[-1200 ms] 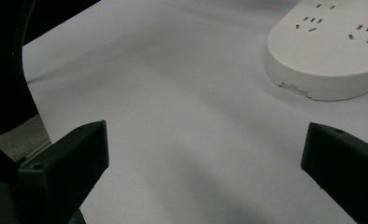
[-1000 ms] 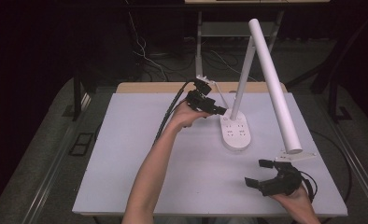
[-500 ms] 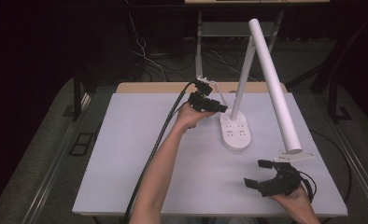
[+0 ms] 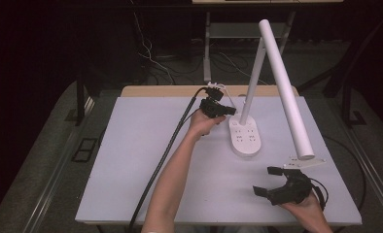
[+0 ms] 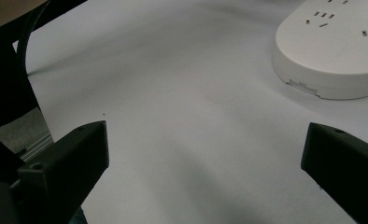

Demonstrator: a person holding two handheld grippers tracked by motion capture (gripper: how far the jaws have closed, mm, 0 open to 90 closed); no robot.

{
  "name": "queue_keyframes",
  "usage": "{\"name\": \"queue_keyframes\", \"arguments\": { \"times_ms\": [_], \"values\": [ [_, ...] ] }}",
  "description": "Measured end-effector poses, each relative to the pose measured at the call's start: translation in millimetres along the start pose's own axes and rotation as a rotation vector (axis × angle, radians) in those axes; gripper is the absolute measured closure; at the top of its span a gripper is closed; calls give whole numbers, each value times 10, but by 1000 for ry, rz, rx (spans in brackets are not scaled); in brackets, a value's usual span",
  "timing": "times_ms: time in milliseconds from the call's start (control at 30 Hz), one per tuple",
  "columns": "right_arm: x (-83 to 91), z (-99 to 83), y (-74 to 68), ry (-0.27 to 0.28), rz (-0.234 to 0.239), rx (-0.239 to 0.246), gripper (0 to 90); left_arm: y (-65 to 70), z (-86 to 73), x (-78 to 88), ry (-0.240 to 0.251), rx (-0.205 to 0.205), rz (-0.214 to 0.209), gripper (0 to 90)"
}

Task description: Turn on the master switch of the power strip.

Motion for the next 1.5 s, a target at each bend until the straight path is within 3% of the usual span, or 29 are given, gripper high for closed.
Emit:
{"name": "queue_keyframes", "arguments": {
  "times_ms": [600,933,1300,1500],
  "values": [
    [-3,-2,-5,-5,1,-2,4,-43,-179,-178,-51,8,26,898],
    [-7,-6,-8,-10,6,2,4,-60,-273,-284,-50,26,39,898],
    [-16,-14,-12,-15,9,6,4,-85,-375,-325,-96,-25,66,897],
    [-18,-14,-15,-14,11,9,4,-89,-372,-335,-89,-21,79,900]
  ]
}}
Point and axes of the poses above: each handheld gripper's, and its own axes: x roughly backward along the jaws, z roughly out of its top, y roughly to its right, the point moved 8 cm from there along -x, roughly forward along the jaws, and after that the axes turned 14 degrees about y, right-handed, at the moved point
